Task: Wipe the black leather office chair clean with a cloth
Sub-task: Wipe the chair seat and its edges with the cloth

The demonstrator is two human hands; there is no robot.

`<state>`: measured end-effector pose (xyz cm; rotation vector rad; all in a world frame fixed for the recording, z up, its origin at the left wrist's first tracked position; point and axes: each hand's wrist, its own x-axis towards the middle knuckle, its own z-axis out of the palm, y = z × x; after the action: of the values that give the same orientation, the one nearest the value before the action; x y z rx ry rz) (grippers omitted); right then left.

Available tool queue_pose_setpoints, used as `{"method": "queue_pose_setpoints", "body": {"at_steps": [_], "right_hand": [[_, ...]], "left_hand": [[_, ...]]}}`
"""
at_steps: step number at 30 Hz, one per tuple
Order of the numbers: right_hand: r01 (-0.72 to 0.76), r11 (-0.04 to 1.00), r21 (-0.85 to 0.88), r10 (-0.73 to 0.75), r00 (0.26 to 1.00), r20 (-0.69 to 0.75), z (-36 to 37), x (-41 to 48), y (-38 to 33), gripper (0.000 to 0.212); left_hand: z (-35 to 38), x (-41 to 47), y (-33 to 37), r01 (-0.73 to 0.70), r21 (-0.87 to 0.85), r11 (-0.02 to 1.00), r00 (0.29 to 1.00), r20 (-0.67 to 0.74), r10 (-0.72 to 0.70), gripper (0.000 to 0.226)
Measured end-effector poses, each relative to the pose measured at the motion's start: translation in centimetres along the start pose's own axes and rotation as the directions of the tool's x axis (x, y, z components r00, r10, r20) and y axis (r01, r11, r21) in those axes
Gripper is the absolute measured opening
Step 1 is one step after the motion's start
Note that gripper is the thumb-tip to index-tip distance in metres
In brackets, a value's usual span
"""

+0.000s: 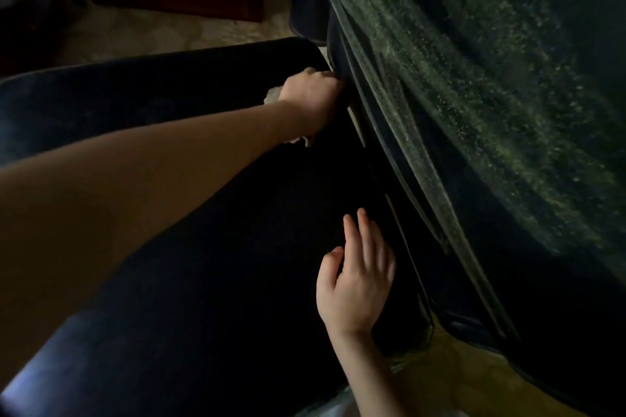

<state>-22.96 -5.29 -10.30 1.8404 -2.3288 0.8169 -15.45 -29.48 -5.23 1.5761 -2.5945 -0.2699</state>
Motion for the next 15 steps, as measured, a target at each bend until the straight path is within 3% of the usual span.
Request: {"method": "queue_pose_setpoints", "body": {"at_steps": [7, 15], "right_hand": [[-0.038, 0.999, 0.006, 0.038, 0.999, 0.039, -0.4, 0.3, -0.3, 0.045], [-0.085, 0.996, 0.003, 0.083, 0.986, 0.146, -1.9, 0.6, -0.5, 0.039]], "left_hand": [[0.4, -3.1, 3.0, -0.021, -0.023, 1.0, 0.999, 0.04, 0.022, 0.028], [2.5, -10.2, 6.9, -0.252, -0.235, 0.939, 0.953, 0.11, 0.283, 0.03]]}}
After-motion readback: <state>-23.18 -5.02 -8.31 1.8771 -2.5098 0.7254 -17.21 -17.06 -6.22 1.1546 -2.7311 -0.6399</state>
